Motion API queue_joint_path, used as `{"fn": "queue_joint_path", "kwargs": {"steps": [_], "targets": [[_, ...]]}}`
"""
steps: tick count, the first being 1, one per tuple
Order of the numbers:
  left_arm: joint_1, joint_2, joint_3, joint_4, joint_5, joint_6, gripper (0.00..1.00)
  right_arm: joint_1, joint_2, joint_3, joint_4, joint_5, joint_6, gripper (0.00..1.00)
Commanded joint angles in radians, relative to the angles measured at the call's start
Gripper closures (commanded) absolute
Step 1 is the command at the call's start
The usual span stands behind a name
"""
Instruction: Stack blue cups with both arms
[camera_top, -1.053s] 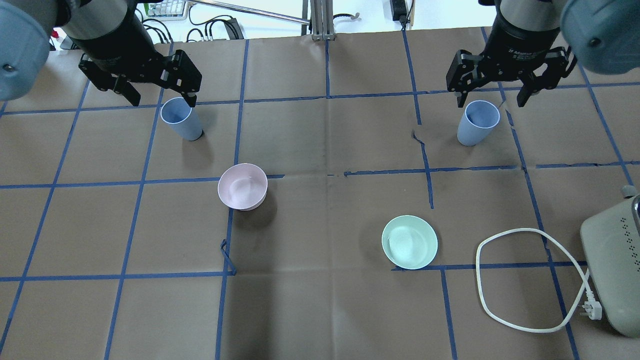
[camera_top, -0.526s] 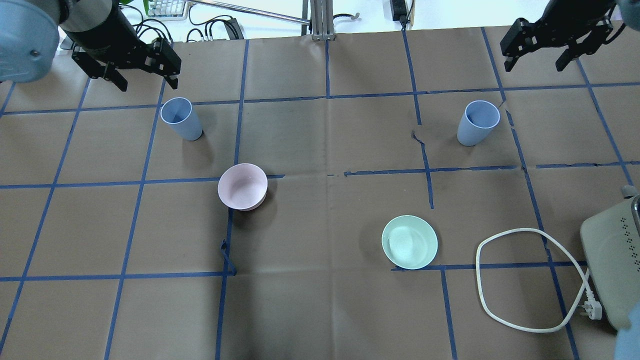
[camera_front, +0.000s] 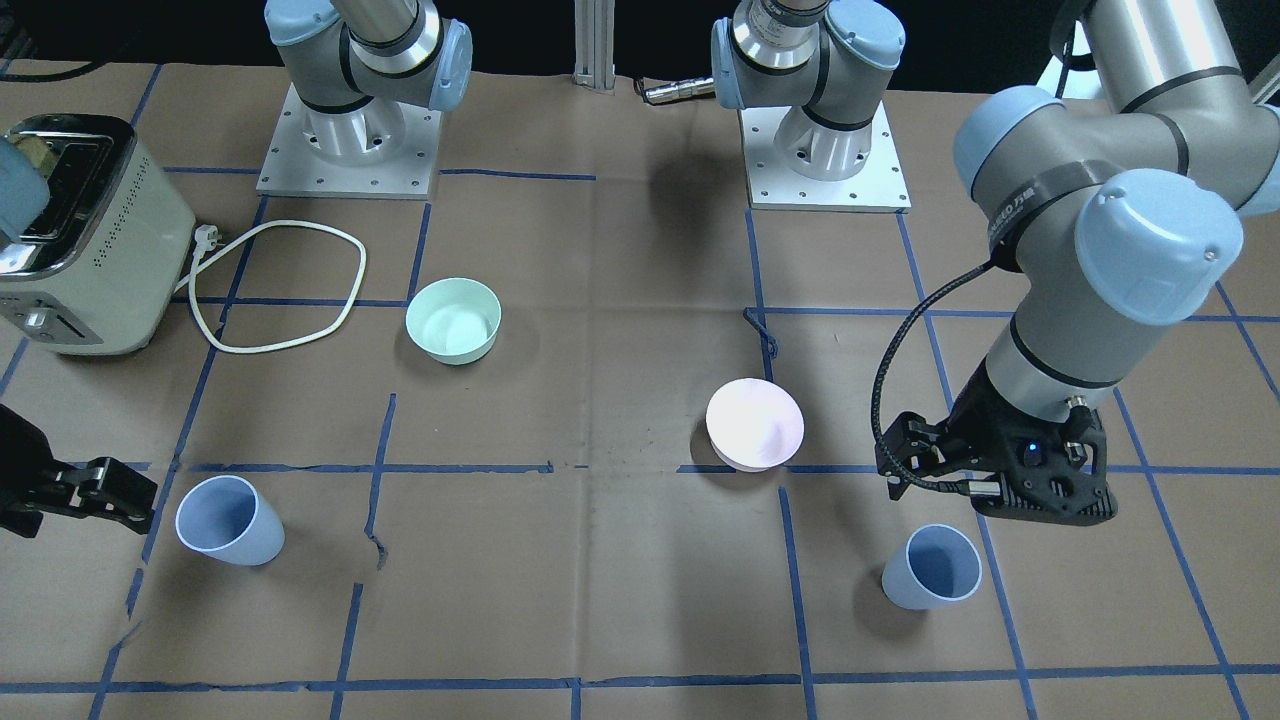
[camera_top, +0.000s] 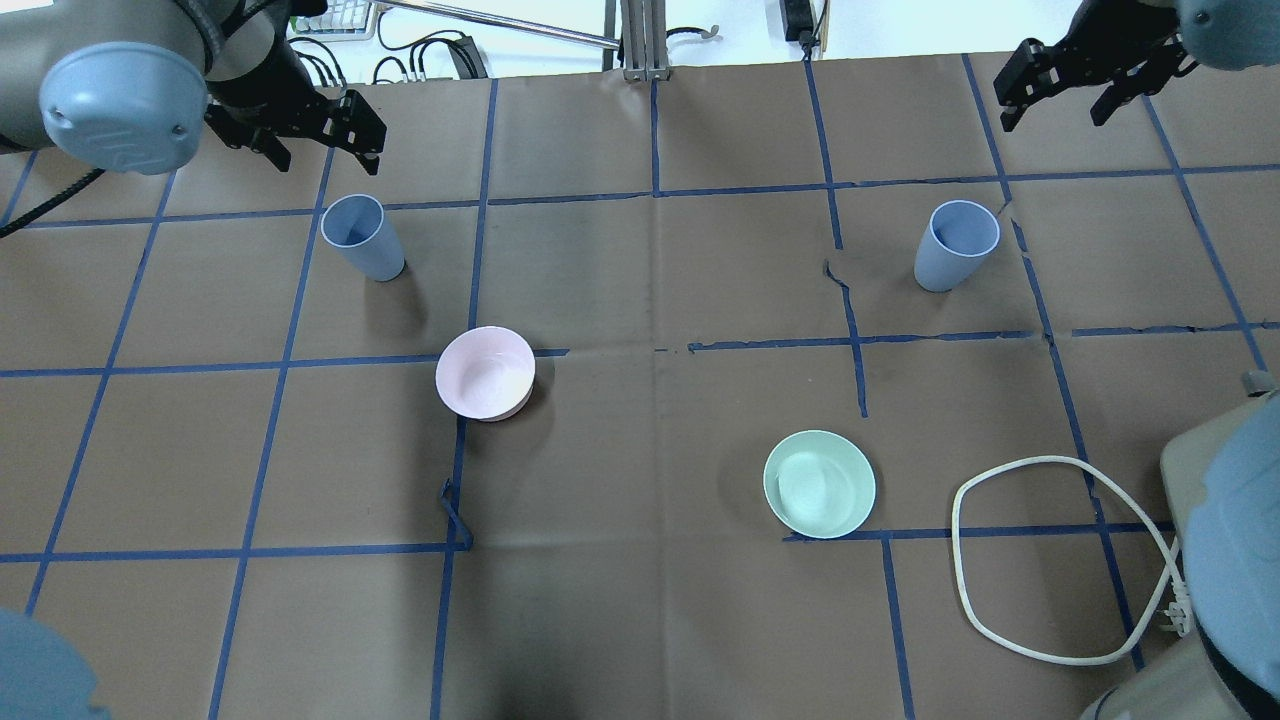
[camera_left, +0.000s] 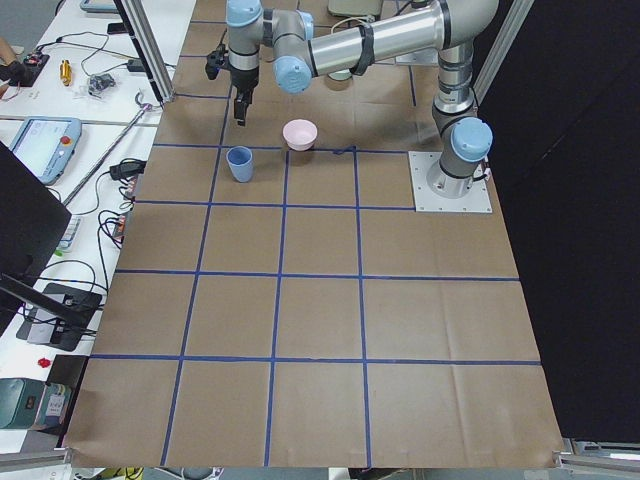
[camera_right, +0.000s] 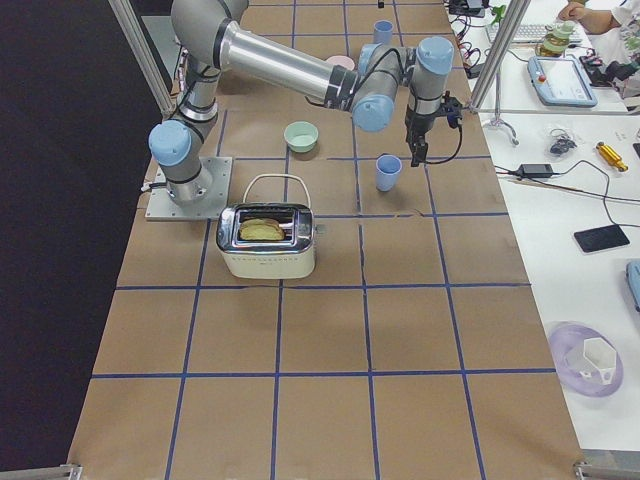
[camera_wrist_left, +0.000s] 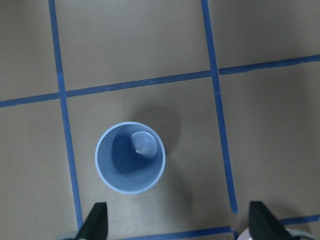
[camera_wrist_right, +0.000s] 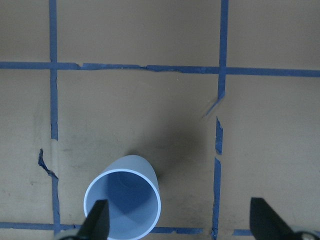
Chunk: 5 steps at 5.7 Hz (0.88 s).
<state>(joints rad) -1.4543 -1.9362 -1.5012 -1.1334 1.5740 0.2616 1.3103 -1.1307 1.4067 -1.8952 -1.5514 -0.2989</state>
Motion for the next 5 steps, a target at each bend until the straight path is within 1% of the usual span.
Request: {"fn": "queue_joint_path", "kwargs": {"steps": [1, 2, 3, 4, 5], "targets": [[0.000, -0.084, -0.013, 0.078, 0.000, 0.030, 0.02, 0.001, 0.008, 0.177, -0.167, -0.002, -0.009, 0.01], [0.000, -0.107, -0.013, 0.078, 0.003, 0.028, 0.02, 0.001, 0.011, 0.229, -0.241, -0.004, -0.009, 0.01], [0.000, -0.147, -0.011, 0.080, 0.003, 0.030, 0.02, 0.001, 0.011, 0.254, -0.240, -0.003, -0.005, 0.01], [0.000, -0.176, -0.011, 0.086, 0.004, 0.028, 0.08, 0.001, 0.008, 0.258, -0.239, -0.010, -0.002, 0.31], [-0.001, -0.196, -0.011, 0.107, 0.003, 0.019, 0.36, 0.000, 0.008, 0.255, -0.229, -0.010, 0.001, 0.73]]}}
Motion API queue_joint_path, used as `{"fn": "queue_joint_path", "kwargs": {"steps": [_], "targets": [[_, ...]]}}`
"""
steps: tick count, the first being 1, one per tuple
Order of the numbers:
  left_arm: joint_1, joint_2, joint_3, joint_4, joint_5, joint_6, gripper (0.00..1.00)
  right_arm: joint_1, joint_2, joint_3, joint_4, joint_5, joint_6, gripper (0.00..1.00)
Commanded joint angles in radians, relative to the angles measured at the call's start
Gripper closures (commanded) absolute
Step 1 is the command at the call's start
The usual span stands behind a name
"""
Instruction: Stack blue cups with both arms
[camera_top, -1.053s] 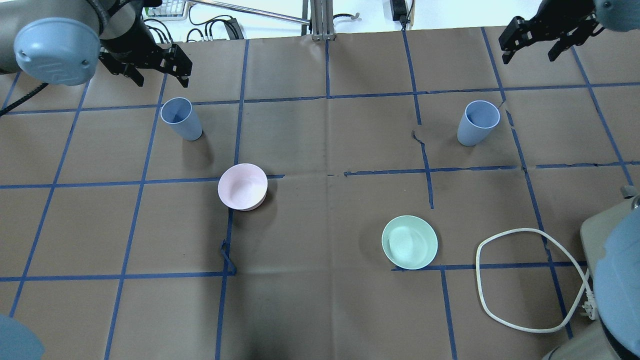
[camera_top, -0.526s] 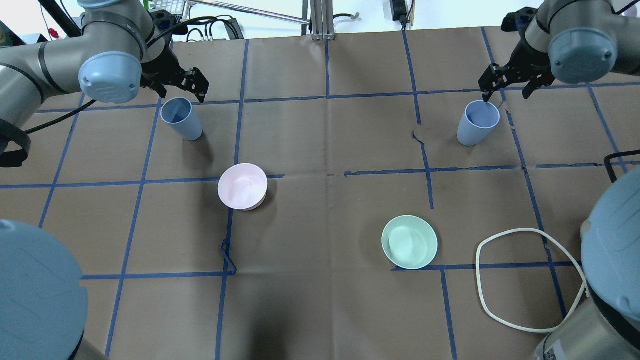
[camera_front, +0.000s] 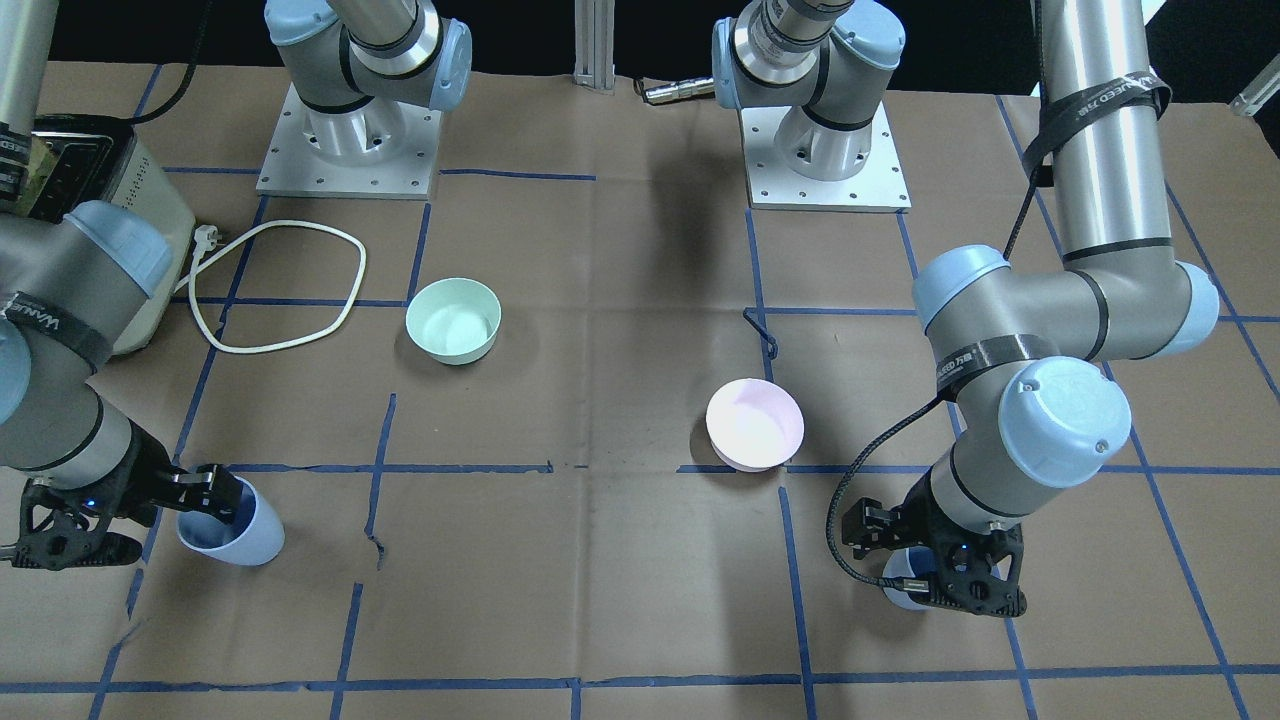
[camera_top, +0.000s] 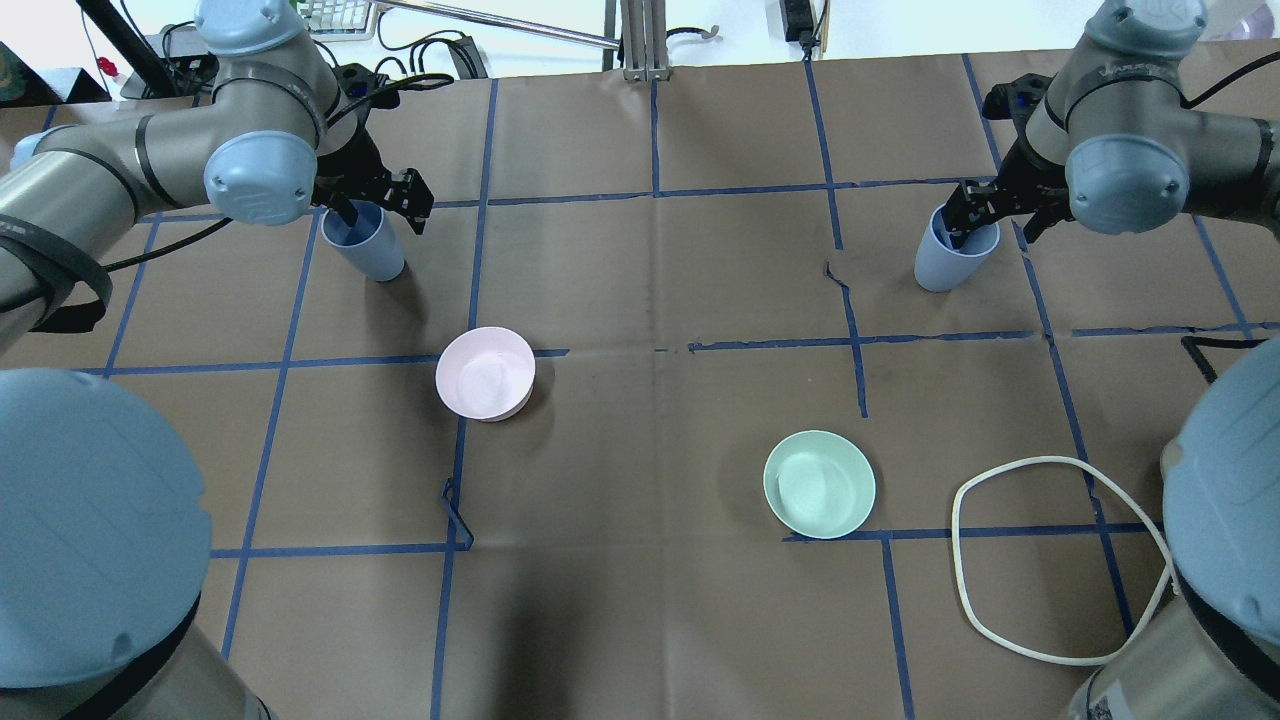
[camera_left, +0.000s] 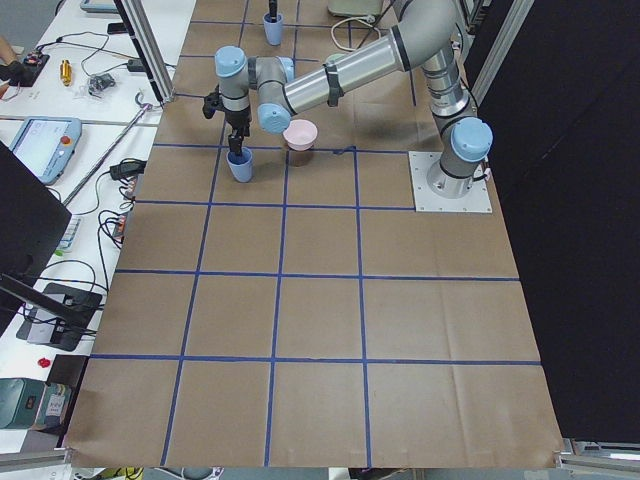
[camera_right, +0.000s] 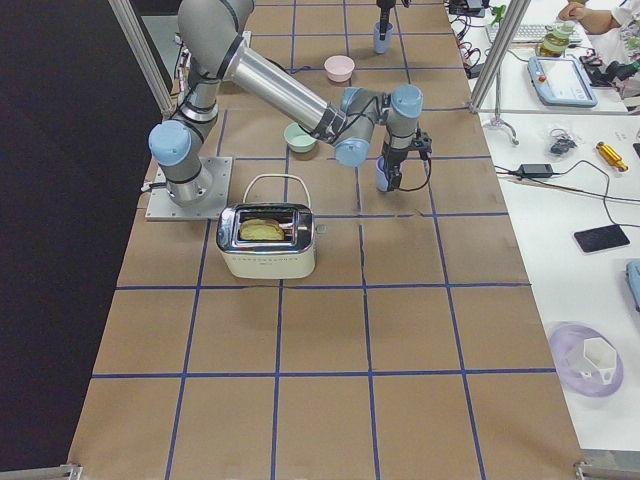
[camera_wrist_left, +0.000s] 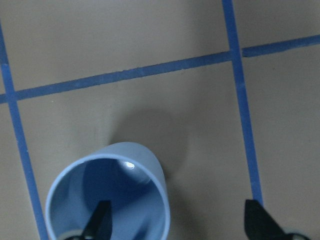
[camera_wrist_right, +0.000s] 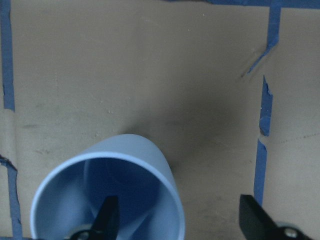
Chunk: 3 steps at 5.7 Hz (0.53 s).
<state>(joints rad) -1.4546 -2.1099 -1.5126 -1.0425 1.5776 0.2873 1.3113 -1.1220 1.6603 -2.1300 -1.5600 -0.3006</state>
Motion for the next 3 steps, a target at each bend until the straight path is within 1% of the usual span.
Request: {"fn": "queue_joint_path", "kwargs": {"steps": [1, 2, 3], "targets": [[-0.001, -0.022, 0.002, 0.018, -0.002, -0.008, 0.68, -0.001, -0.005, -0.001, 0.009, 0.001, 0.005, 0.90], [-0.001, -0.022, 0.002, 0.018, -0.002, -0.008, 0.83, -0.001, -0.007, -0.005, 0.013, 0.003, 0.005, 0.92], [-0.003, -0.019, 0.015, 0.013, -0.001, -0.010, 0.88, 0.000, -0.048, -0.037, 0.040, 0.001, 0.006, 0.91]]}}
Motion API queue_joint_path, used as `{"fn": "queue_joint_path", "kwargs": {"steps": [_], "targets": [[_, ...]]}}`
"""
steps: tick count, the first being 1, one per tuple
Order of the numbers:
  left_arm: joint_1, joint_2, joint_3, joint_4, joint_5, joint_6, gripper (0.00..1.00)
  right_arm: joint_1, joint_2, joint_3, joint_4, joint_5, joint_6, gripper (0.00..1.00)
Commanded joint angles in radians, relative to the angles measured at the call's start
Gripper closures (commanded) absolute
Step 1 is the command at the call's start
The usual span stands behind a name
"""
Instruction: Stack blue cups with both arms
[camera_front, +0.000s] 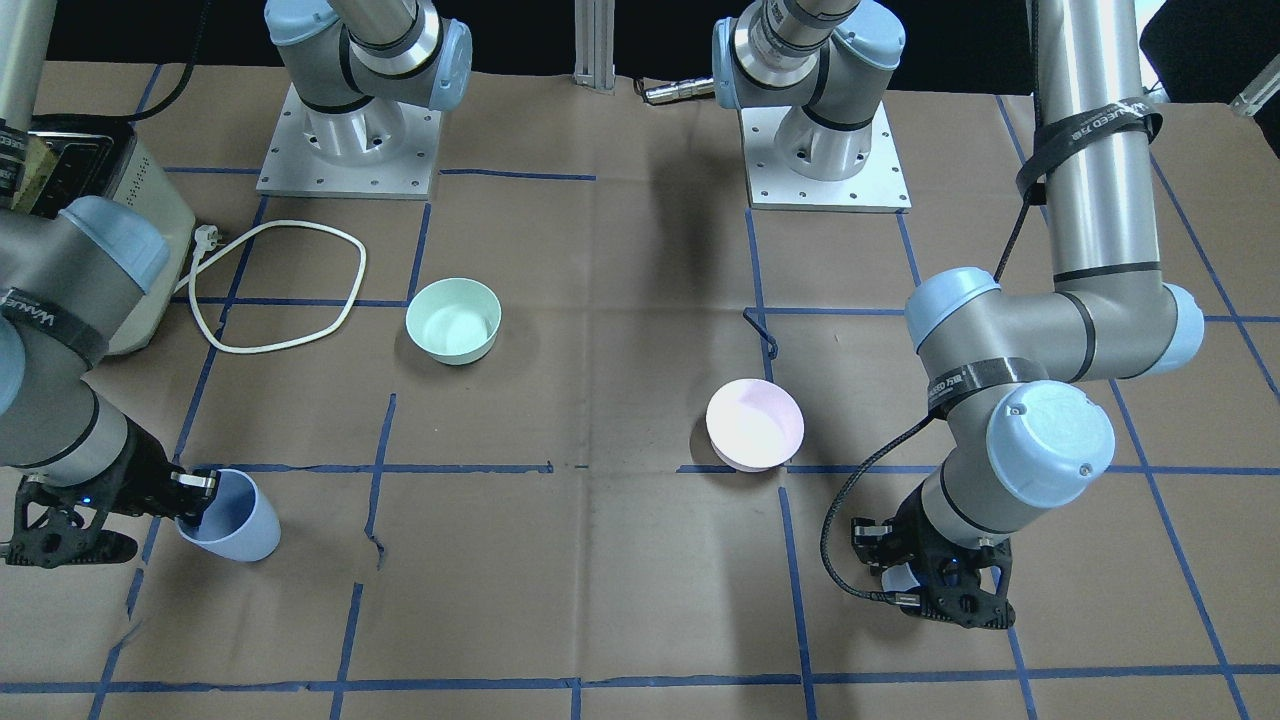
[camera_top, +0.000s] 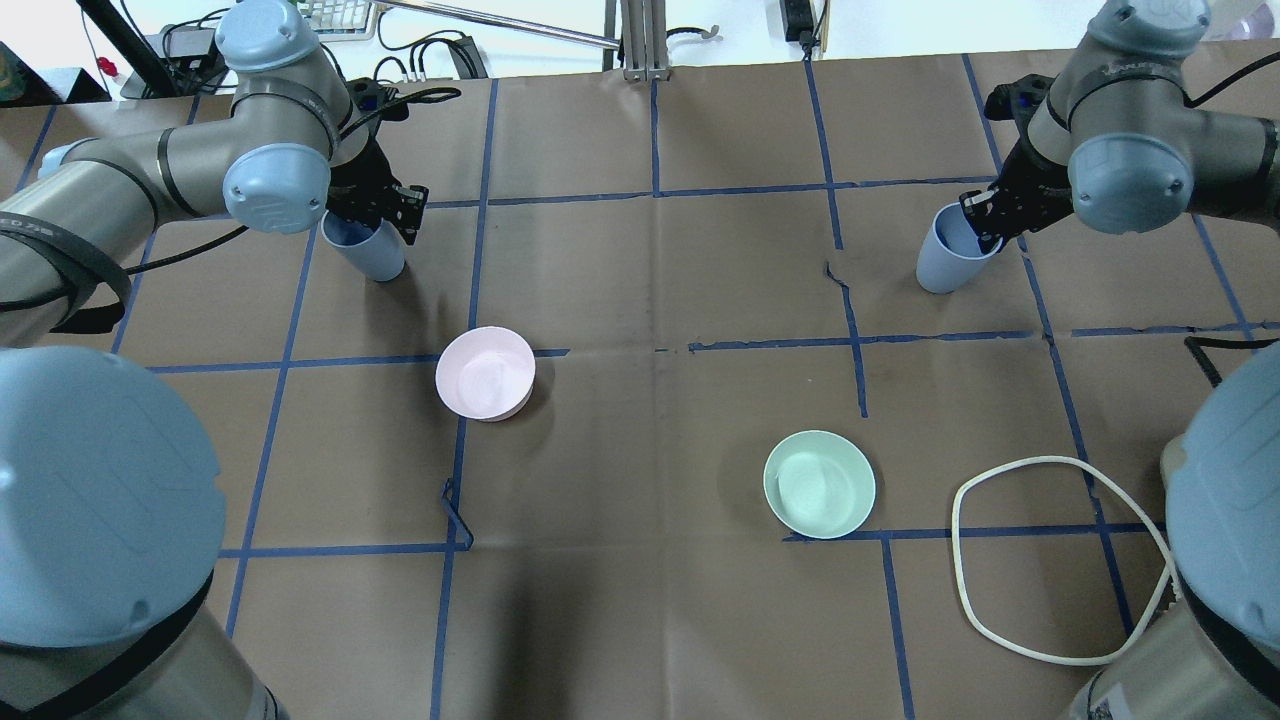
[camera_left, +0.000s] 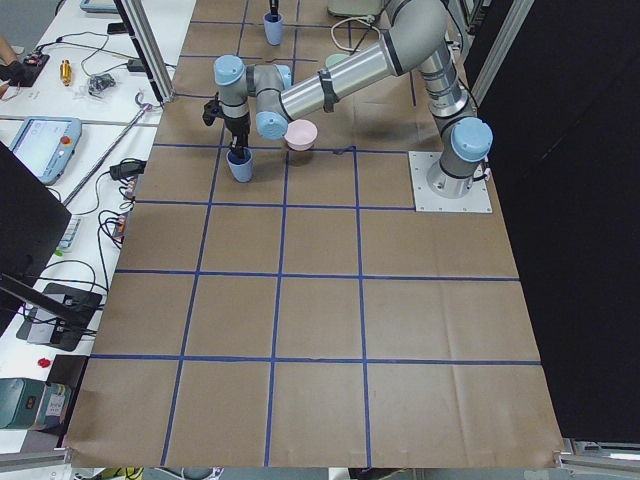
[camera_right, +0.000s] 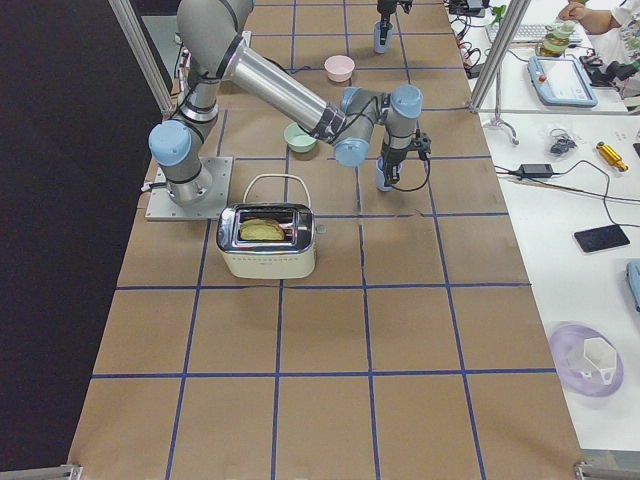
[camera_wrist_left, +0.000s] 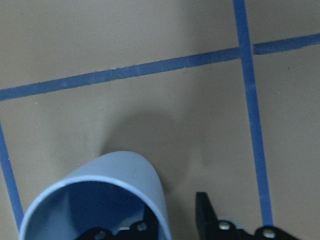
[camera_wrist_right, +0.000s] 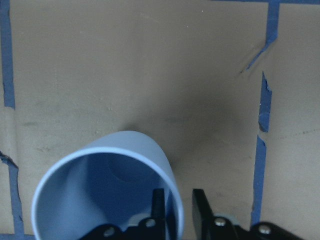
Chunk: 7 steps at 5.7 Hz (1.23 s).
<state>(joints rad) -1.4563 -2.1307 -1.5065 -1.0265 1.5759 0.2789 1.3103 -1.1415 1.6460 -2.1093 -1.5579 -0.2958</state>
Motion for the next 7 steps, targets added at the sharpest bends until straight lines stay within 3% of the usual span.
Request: {"fn": "queue_joint_path", "kwargs": {"steps": [1, 3, 4, 7], "targets": [[-0.013, 0.012, 0.021, -0.013, 0.004, -0.013, 0.90, 0.007, -0.087, -0.099, 0.196, -0.001, 0.032, 0.91], [-0.161, 0.003, 0.133, -0.029, 0.006, -0.244, 0.90, 0.010, -0.197, -0.228, 0.485, -0.010, 0.040, 0.91], [-0.273, -0.035, 0.199, -0.033, 0.007, -0.396, 0.90, 0.010, -0.216, -0.230, 0.500, -0.005, 0.040, 0.91], [-0.479, -0.100, 0.223, -0.035, -0.034, -0.415, 0.89, 0.012, -0.208, -0.229, 0.496, 0.004, 0.040, 0.91]]}}
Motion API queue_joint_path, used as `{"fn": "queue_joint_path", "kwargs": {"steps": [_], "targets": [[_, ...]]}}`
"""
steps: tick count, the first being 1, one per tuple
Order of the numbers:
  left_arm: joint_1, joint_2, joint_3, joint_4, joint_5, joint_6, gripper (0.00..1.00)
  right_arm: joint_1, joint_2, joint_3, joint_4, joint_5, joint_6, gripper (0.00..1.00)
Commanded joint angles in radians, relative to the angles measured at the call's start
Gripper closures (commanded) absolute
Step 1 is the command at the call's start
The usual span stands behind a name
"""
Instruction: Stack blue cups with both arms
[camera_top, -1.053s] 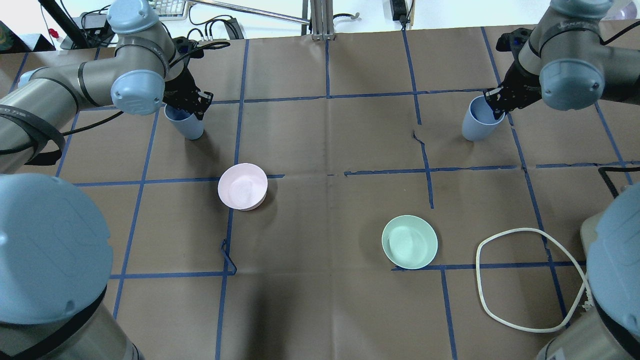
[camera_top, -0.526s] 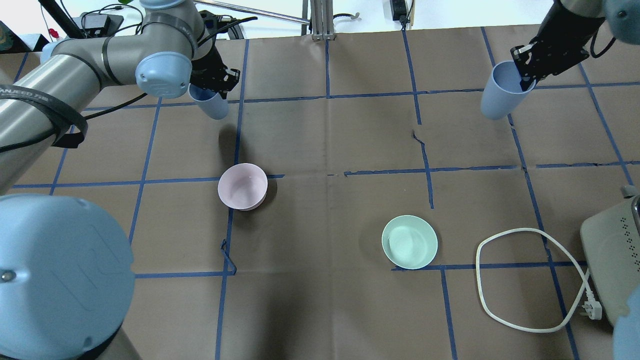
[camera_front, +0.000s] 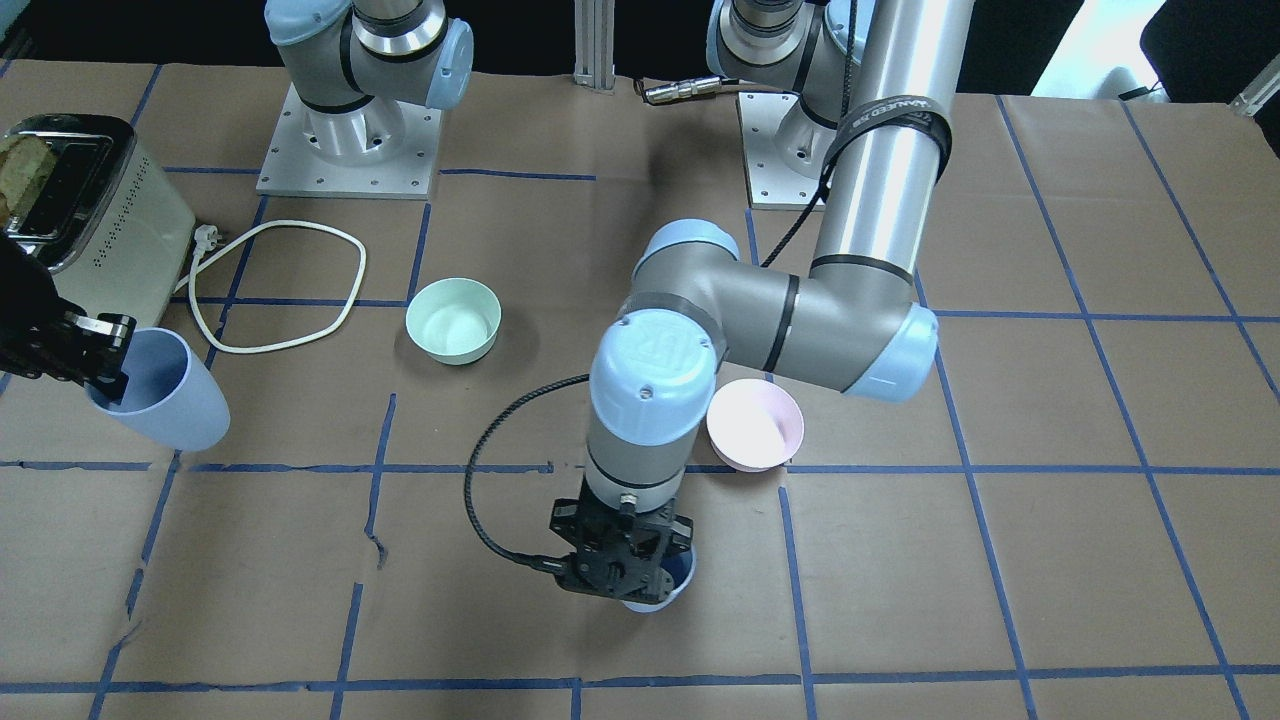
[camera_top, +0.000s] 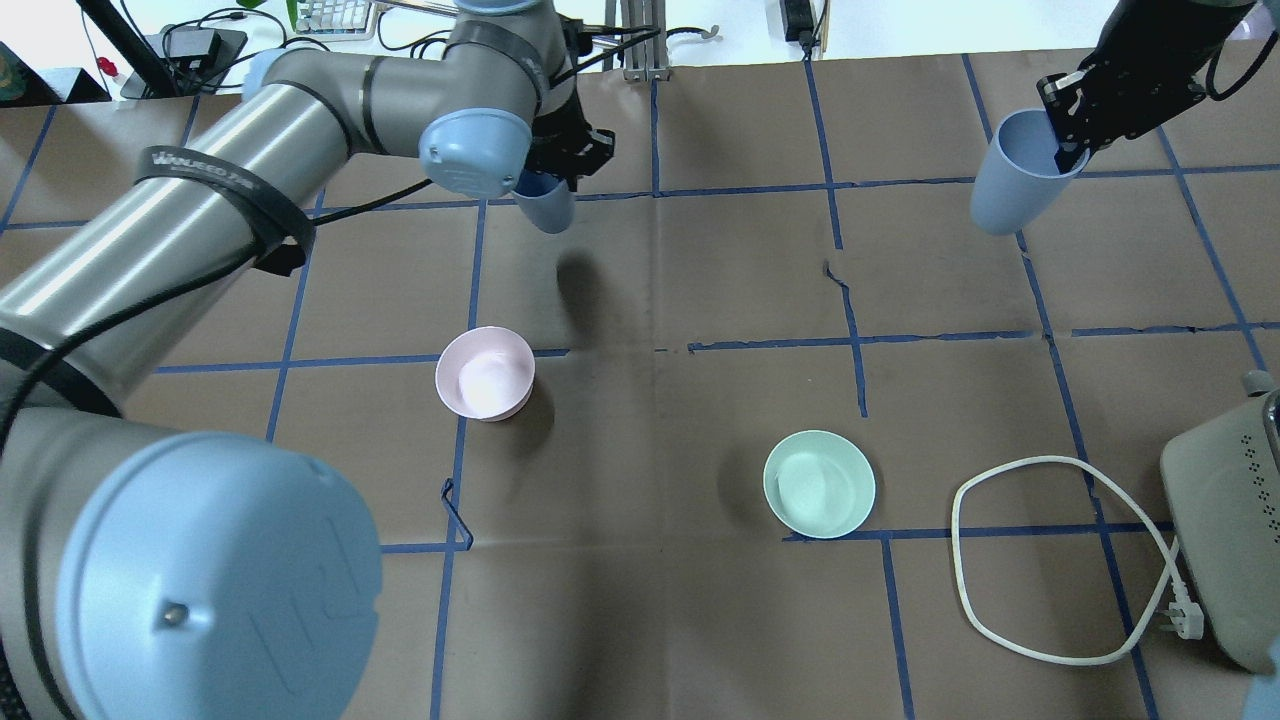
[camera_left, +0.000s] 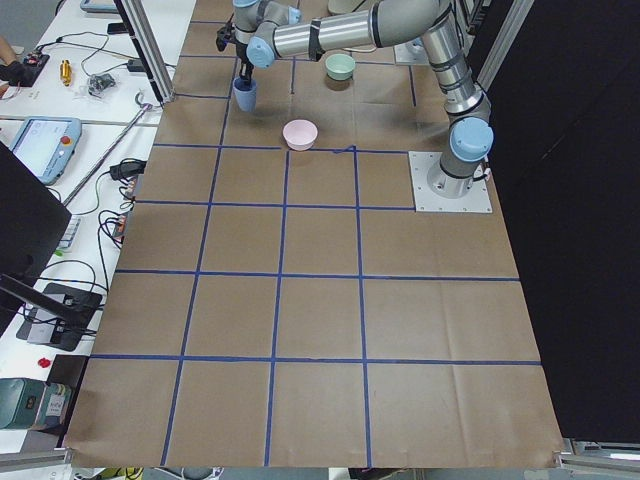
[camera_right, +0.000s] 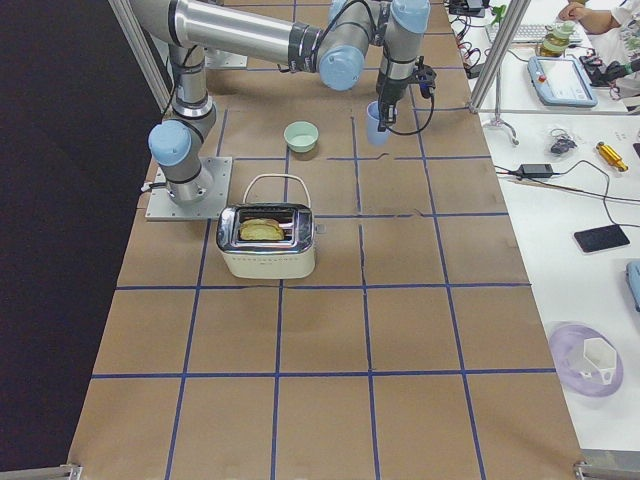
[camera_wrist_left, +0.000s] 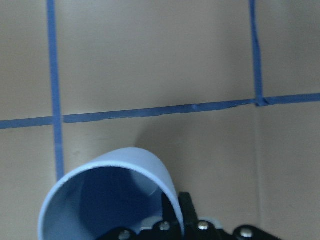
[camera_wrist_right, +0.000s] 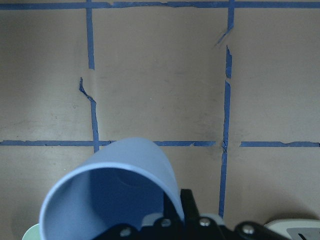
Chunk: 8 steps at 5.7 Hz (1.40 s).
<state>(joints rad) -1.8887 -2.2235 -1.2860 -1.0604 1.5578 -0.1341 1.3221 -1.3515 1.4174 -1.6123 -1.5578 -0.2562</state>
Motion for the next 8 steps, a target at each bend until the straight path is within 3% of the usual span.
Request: {"fn": "queue_joint_path", "kwargs": {"steps": [1, 3, 4, 6, 8], "targets": [[-0.053, -0.013, -0.004, -0.003, -0.010, -0.002, 0.88, 0.000, 0.003, 0.001, -0.006, 0.002, 0.000, 0.91], [-0.049, -0.019, -0.012, 0.011, 0.021, 0.010, 0.02, 0.000, 0.003, 0.003, -0.009, 0.002, 0.000, 0.91], [-0.047, 0.016, -0.009, -0.016, 0.019, 0.010, 0.01, 0.000, 0.005, 0.002, -0.012, 0.002, 0.000, 0.91], [0.024, 0.187, -0.005, -0.248, 0.022, 0.019, 0.01, 0.006, 0.003, -0.005, -0.017, 0.007, 0.049, 0.91], [0.144, 0.351, -0.015, -0.479, 0.013, 0.122, 0.01, 0.147, 0.029, -0.044, -0.037, 0.007, 0.270, 0.91]]}}
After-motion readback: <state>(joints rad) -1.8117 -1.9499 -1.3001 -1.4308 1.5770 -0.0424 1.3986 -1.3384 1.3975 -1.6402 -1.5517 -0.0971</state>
